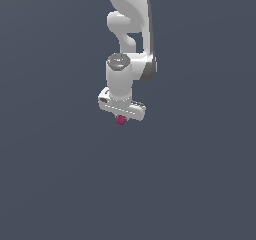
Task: Pick up the object and move it to a goal position.
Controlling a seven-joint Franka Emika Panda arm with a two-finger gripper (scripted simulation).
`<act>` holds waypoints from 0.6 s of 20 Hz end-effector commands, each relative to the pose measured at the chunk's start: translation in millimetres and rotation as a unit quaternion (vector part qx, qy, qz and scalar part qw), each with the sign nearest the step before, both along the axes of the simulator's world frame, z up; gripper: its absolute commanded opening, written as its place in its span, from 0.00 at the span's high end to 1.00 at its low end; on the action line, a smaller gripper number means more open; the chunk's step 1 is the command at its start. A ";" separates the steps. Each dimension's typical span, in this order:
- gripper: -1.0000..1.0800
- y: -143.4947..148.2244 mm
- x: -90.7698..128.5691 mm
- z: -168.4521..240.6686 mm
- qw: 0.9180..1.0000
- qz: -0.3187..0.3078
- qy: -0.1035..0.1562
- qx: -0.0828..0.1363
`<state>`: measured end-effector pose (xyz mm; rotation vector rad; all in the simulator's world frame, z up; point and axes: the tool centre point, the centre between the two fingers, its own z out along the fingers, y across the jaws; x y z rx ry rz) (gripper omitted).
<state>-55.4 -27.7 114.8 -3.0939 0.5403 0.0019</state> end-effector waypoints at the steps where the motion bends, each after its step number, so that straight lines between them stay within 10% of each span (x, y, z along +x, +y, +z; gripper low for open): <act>1: 1.00 -0.4 -6.6 23.4 1.000 0.000 0.000 0.000; 12: 1.00 -3.2 -36.5 135.7 1.000 0.000 0.000 0.000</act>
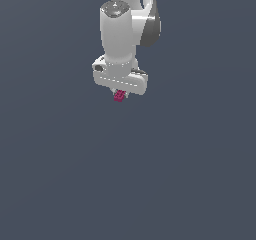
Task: Pick up the object and move it to a goal position.
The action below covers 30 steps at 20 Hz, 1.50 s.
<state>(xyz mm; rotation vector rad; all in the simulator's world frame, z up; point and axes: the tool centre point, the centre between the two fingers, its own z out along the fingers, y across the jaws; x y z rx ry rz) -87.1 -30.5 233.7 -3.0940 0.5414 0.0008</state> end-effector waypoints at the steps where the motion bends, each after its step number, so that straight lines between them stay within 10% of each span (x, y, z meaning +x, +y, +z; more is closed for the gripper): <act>1: 1.00 -0.7 -7.6 27.7 1.000 0.000 0.000 0.000; 16: 1.00 -3.0 -36.9 155.0 1.000 0.000 0.000 -0.001; 30: 1.00 -3.4 -39.9 179.6 1.000 0.000 0.000 0.000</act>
